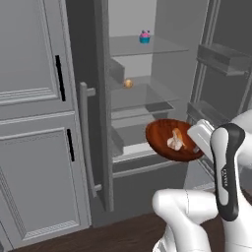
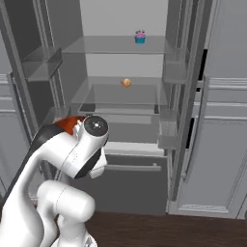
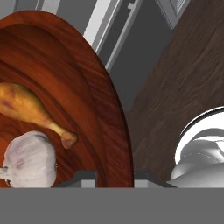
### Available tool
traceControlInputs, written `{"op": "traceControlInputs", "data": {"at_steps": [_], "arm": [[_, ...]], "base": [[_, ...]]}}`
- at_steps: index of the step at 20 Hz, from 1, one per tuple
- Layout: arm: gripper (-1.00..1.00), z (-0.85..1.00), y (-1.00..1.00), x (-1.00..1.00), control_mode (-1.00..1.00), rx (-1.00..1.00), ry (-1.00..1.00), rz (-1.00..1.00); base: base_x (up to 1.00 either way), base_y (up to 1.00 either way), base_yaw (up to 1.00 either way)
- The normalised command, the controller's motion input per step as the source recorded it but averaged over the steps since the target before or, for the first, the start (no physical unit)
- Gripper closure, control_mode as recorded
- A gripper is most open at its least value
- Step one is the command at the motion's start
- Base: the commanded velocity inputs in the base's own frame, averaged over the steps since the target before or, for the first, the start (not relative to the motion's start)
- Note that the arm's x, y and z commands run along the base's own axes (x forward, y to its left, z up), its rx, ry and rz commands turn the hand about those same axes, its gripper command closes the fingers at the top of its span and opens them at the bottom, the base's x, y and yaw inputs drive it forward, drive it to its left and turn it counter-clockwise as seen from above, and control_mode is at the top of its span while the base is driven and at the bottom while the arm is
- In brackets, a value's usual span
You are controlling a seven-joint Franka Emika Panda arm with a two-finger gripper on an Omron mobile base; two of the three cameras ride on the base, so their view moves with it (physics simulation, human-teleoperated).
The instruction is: Pick the chicken drumstick and garlic from their plates and place them in the bowl. Then put the bowl in the fridge.
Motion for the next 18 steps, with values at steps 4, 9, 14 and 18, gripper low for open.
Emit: {"op": "traceControlInputs", "data": {"at_steps": [4,9,14,18], "arm": [[1.00,0.00,0.00,0.00,1.00,0.00,0.00,0.00],[1.00,0.00,0.00,0.00,1.00,0.00,0.00,0.00],[1.00,0.00,0.00,0.00,1.00,0.00,0.00,0.00],[1.00,0.00,0.00,0.00,1.00,0.00,0.00,0.00]], "base": [[0.76,-0.08,0.06],[0.52,-0.11,0.12],[0.52,-0.29,0.12],[0.52,-0.26,0.08]]}}
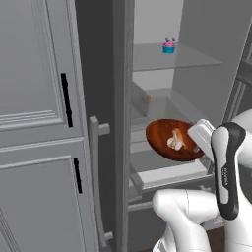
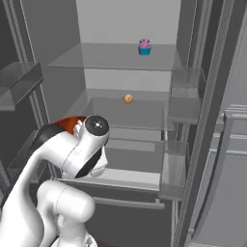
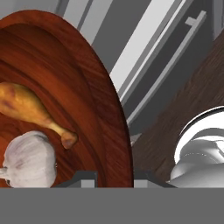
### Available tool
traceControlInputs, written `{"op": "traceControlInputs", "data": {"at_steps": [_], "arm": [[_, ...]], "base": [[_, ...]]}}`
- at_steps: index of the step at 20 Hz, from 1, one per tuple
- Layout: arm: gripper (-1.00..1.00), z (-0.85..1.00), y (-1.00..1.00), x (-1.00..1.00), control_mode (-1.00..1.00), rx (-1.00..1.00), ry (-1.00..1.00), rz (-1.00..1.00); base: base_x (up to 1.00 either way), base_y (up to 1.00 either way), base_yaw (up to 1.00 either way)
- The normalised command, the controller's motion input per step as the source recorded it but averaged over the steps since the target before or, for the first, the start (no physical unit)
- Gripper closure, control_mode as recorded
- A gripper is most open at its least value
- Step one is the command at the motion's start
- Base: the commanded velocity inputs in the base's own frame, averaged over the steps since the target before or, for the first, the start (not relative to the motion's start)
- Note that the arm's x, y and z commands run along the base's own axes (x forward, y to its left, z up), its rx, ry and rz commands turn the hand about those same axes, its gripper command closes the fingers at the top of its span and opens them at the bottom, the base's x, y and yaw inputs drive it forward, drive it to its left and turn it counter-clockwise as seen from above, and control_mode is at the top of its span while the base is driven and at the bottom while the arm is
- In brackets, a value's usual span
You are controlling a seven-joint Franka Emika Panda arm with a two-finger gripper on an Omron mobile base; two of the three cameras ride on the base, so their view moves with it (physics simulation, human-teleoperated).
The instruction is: Pick the chicken drumstick and garlic from their plates and place them in the bowl. Then put the bowl in the fridge.
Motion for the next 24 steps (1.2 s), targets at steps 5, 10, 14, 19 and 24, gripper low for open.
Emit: {"op": "traceControlInputs", "data": {"at_steps": [5,10,14,19,24], "arm": [[1.00,0.00,0.00,0.00,1.00,0.00,0.00,0.00],[1.00,0.00,0.00,0.00,1.00,0.00,0.00,0.00],[1.00,0.00,0.00,0.00,1.00,0.00,0.00,0.00],[1.00,0.00,0.00,0.00,1.00,0.00,0.00,0.00],[1.00,0.00,0.00,0.00,1.00,0.00,0.00,0.00]], "base": [[0.45,-0.46,0.06],[0.43,-0.17,0.02],[0.47,0.11,0.00],[0.46,0.23,0.00],[0.60,0.32,0.00]]}}
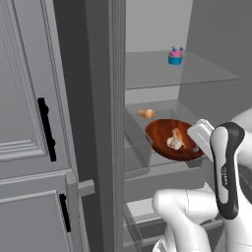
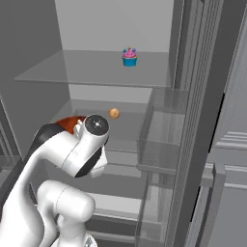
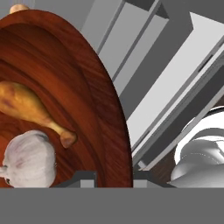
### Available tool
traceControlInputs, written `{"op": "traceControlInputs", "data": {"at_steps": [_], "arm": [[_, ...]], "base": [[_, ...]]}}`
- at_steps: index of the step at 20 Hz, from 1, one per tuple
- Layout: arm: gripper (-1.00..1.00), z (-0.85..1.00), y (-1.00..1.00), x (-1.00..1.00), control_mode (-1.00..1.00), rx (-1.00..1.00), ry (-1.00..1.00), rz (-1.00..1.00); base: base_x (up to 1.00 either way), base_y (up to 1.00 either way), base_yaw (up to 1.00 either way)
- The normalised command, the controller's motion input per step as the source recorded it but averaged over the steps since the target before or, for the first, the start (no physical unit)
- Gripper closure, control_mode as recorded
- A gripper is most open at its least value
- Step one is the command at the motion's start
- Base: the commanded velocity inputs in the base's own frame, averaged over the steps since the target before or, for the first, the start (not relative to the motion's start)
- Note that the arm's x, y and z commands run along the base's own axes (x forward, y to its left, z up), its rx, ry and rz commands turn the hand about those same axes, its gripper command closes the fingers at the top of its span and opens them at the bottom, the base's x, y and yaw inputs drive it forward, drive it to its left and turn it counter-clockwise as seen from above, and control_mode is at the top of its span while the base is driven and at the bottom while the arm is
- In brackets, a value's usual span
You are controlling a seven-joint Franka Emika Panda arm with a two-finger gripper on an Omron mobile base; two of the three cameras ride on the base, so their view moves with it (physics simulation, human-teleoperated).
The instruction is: Pick the chicken drumstick and garlic from their plates and place them in the bowl. Then put the bowl in the fridge.
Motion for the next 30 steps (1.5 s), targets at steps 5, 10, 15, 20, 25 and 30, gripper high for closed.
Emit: {"op": "traceControlInputs", "data": {"at_steps": [5,10,15,20,25,30], "arm": [[1.00,0.00,0.00,0.00,1.00,0.00,0.00,0.00],[1.00,0.00,0.00,0.00,1.00,0.00,0.00,0.00],[1.00,0.00,0.19,0.23,-1.00,0.00,0.00,0.00],[1.00,-0.01,0.28,0.48,-1.00,0.00,0.00,-0.01],[1.00,-0.23,0.22,0.71,-1.00,0.00,0.00,0.00],[1.00,-0.34,0.13,0.92,-1.00,-0.01,0.00,0.00]], "base": [[0.48,0.13,0.00],[0.36,0.08,0.00],[0.14,0.06,0.00],[0.00,0.00,0.00],[0.00,0.00,0.00],[0.00,0.00,0.00]]}}
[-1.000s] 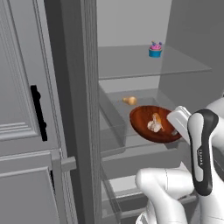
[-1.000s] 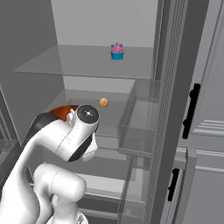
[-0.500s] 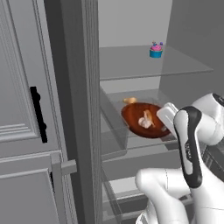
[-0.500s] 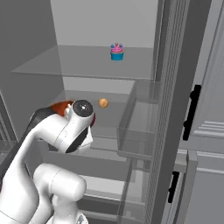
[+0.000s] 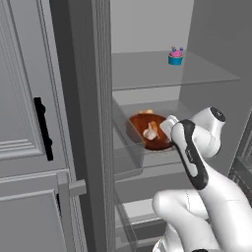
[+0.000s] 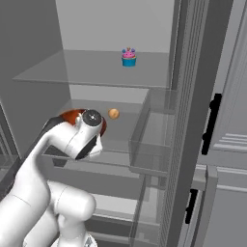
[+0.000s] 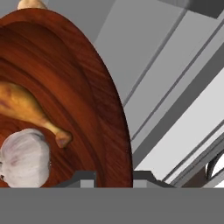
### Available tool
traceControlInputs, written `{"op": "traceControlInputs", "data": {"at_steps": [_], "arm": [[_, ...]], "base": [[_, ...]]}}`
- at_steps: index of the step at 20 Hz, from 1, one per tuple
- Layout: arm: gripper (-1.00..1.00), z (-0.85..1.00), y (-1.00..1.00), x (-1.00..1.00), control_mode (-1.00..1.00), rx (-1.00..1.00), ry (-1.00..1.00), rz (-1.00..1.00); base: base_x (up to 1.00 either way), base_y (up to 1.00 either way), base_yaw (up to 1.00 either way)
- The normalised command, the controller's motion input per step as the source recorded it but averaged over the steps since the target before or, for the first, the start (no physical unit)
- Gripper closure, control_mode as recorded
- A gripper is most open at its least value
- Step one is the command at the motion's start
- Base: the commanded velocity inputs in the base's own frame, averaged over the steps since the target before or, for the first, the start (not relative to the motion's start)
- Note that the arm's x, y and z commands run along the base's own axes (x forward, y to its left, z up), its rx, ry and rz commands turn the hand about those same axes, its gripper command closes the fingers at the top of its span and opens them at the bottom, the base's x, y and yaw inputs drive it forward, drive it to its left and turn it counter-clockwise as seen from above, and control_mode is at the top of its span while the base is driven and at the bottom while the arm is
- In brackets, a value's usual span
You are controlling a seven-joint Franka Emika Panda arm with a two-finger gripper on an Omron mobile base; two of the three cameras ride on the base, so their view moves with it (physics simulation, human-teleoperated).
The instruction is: Pick the chicken drumstick and garlic from their plates and place them in the bowl. Then put the bowl in the fridge.
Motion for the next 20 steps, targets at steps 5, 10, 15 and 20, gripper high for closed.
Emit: {"op": "traceControlInputs", "data": {"at_steps": [5,10,15,20], "arm": [[1.00,-0.08,0.08,0.78,-1.00,-0.04,0.01,-0.01],[1.00,-0.30,0.19,0.68,-1.00,-0.07,0.05,-0.02],[1.00,-0.31,0.16,0.51,-1.00,-0.03,0.00,0.00],[1.00,-0.32,0.12,0.54,-1.00,-0.01,0.00,0.00]], "base": [[0.00,0.00,0.00],[0.00,0.00,0.00],[0.00,0.00,0.00],[0.00,0.00,0.00]]}}
